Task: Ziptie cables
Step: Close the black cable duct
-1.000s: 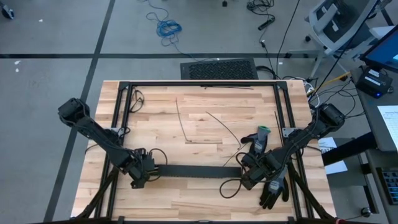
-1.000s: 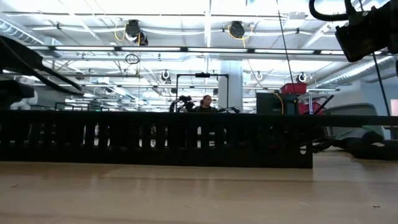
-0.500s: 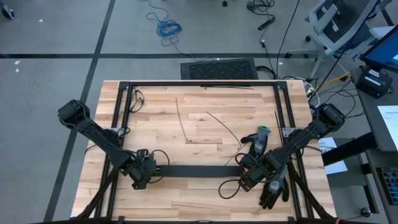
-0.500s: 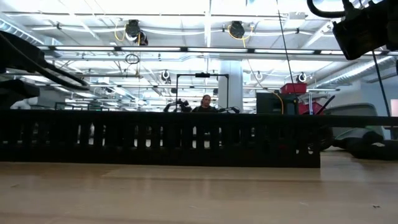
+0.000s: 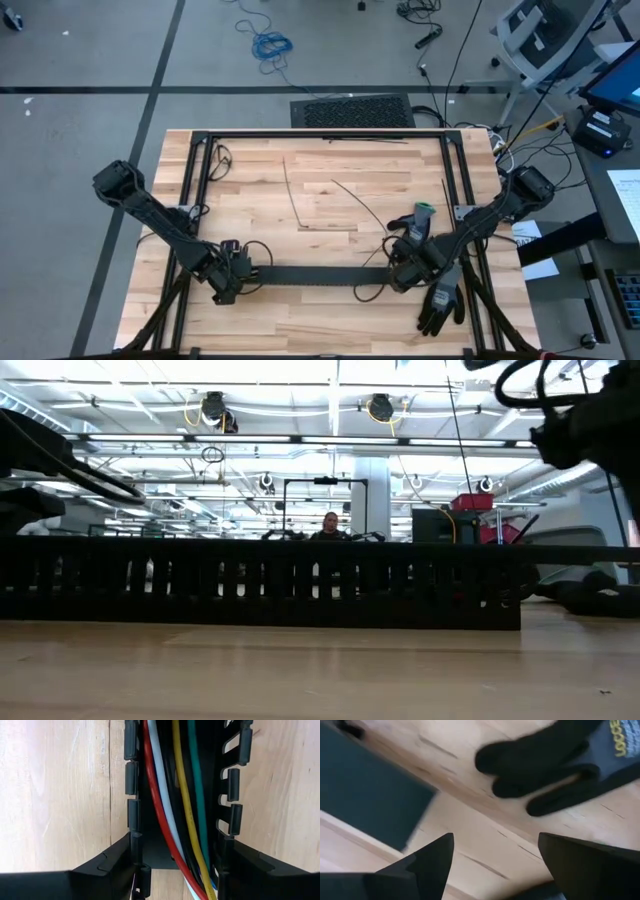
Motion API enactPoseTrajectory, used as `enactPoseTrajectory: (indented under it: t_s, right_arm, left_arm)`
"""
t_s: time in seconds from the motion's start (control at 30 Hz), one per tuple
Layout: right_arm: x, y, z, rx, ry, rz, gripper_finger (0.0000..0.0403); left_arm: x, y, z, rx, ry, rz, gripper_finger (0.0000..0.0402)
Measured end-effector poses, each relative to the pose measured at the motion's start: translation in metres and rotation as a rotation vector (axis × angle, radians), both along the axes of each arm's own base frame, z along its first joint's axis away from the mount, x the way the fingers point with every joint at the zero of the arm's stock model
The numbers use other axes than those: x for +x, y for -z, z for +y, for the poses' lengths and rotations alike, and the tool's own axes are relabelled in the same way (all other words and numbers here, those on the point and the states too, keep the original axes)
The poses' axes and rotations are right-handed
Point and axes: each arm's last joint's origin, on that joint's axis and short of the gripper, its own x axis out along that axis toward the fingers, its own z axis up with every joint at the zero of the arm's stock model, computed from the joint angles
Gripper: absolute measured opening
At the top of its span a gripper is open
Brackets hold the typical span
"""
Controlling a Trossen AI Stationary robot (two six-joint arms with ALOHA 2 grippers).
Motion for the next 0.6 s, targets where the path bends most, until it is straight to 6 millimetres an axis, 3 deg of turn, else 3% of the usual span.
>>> enactPoseTrajectory:
  t_s: [0.17, 0.33, 0.5, 0.6]
  right_arm:
    - [0.0067, 0.0046, -0.0024, 0.001, 0.030, -0.009, 0.0244]
    - [0.0067, 0.0049, -0.0021, 0.003, 0.055, -0.009, 0.0148]
    - [0.0087, 0.0048, 0.0001, 0.040, 0.058, -0.020, 0.0021]
    - [0.0115, 0.0058, 0.0018, 0.053, 0.086, -0.037, 0.0008]
  left_arm:
    - [-0.0001, 0.0002, 0.0001, 0.000, -0.001, 0.001, 0.0236]
    - [-0.0001, 0.0003, 0.0001, 0.001, -0.001, 0.002, 0.0236]
    - [-0.0001, 0.0003, 0.0001, 0.001, -0.001, 0.002, 0.0236]
    - [-0.0001, 0.0003, 0.0001, 0.001, -0.001, 0.002, 0.0236]
